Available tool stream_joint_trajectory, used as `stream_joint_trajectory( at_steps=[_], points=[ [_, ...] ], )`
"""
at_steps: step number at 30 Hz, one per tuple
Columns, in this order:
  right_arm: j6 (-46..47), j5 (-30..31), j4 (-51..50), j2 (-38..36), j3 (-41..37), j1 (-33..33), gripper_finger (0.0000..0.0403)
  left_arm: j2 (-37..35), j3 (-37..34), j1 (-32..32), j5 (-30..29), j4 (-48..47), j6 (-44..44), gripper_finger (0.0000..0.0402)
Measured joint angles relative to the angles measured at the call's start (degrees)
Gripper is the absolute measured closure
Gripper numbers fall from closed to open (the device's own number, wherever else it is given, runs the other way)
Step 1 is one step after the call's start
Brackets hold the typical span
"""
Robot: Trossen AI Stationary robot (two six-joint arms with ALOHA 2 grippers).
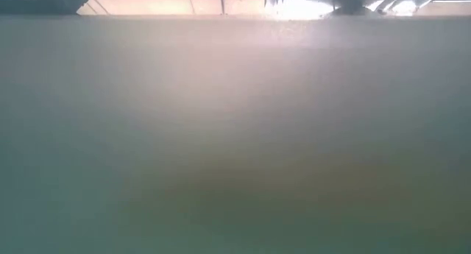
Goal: Pick and place rubber bands into bin
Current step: Put the top right large black rubberband into the green bin, then put the top large blue rubberband into the green bin
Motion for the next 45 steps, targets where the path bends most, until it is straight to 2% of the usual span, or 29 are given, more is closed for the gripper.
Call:
stream_joint_trajectory(
  at_steps=[12,19,23,28,34,45],
  points=[
    [3.7,-0.4,6.3,15.1,0.6,1.1,0.0403,0.0,0.0,0.0,0.1,0.0,-1.4,0.0165],
    [4.2,-7.4,11.2,21.1,0.6,-2.2,0.0400,0.0,0.0,0.0,0.1,0.0,-1.4,0.0165],
    [4.2,-8.1,13.1,22.5,0.5,-3.7,0.0395,0.0,0.0,0.0,0.2,0.0,-1.4,0.0165],
    [2.9,-12.1,13.9,22.9,0.4,-5.2,0.0395,0.0,0.0,0.0,0.2,0.0,-1.4,0.0165],
    [4.7,-12.2,13.8,22.9,0.1,-5.5,0.0393,0.0,0.0,0.0,0.2,0.0,-1.4,0.0165],
    [5.8,-12.5,13.7,22.9,0.1,-5.5,0.0318,0.0,0.0,0.0,0.2,0.0,-1.4,0.0165]
  ],
)
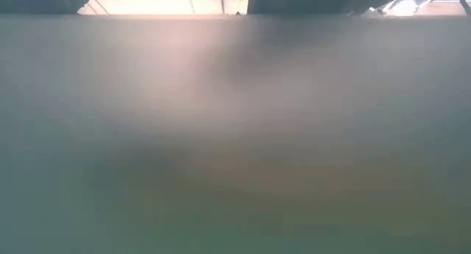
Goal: Pick and place rubber bands into bin
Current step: Put the top large blue rubberband into the green bin
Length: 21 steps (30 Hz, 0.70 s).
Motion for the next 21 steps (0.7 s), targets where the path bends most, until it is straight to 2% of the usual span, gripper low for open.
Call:
stream_joint_trajectory(
  at_steps=[8,18,21],
  points=[
    [0.1,0.3,-2.1,-1.5,-0.1,0.0,0.0268,0.0,0.0,0.0,0.0,0.0,-0.6,0.0165],
    [-2.2,0.6,-18.3,-15.6,-0.1,0.6,0.0261,0.0,0.0,0.0,0.0,0.1,-1.8,0.0165],
    [-2.4,2.9,-18.5,-20.3,-3.2,1.9,0.0261,0.0,0.0,0.0,0.0,0.3,-1.8,0.0165]
  ],
)
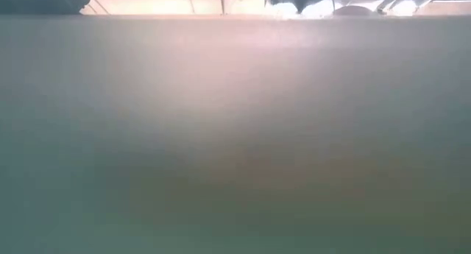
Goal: Pick and place rubber bands into bin
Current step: Put the top large blue rubberband into the green bin
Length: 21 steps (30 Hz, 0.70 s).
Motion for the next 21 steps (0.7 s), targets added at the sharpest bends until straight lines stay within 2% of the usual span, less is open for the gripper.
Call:
stream_joint_trajectory(
  at_steps=[4,8,15,21],
  points=[
    [0.1,3.6,4.7,-6.9,-9.0,1.1,0.0261,0.0,0.0,0.0,0.0,0.4,0.0,0.0165],
    [1.2,3.7,10.0,-14.6,-19.7,1.2,0.0261,0.0,0.0,0.0,-0.1,0.5,0.2,0.0165],
    [-0.2,6.9,27.5,-26.4,-36.9,1.2,0.0261,0.1,0.0,0.1,-0.2,2.1,0.5,0.0165],
    [-0.3,6.7,42.1,-31.5,-48.4,0.7,0.0261,0.1,0.0,0.1,-0.8,2.7,0.5,0.0165]
  ],
)
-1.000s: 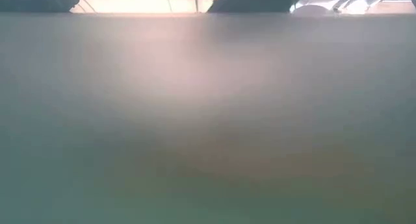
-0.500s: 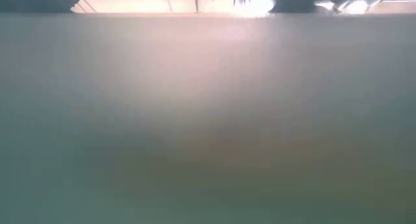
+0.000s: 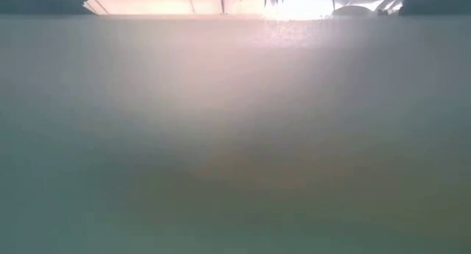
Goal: Pick and place rubber bands into bin
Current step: Put the top large blue rubberband into the green bin
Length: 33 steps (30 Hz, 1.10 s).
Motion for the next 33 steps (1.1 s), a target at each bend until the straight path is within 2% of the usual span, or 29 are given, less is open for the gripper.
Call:
stream_joint_trajectory(
  at_steps=[5,20,24,28,33],
  points=[
    [-0.1,0.0,4.1,-1.9,-4.0,-1.0,0.0261,0.0,0.0,0.1,-3.2,0.0,-0.1,0.0165],
    [2.4,-0.1,7.4,-2.1,-7.1,-1.7,0.0261,0.0,0.0,0.1,-4.1,-0.2,0.0,0.0165],
    [3.0,-0.1,7.4,-2.1,-7.7,-1.7,0.0261,0.0,0.4,0.3,-8.9,-1.0,0.6,0.0165],
    [2.9,0.0,7.8,-2.1,-7.7,-1.7,0.0261,1.1,3.8,1.7,-10.7,-5.0,1.8,0.0165],
    [2.8,0.0,9.8,-2.1,-7.7,-1.7,0.0261,7.0,12.0,4.8,-11.9,-18.3,-0.6,0.0165]
  ],
)
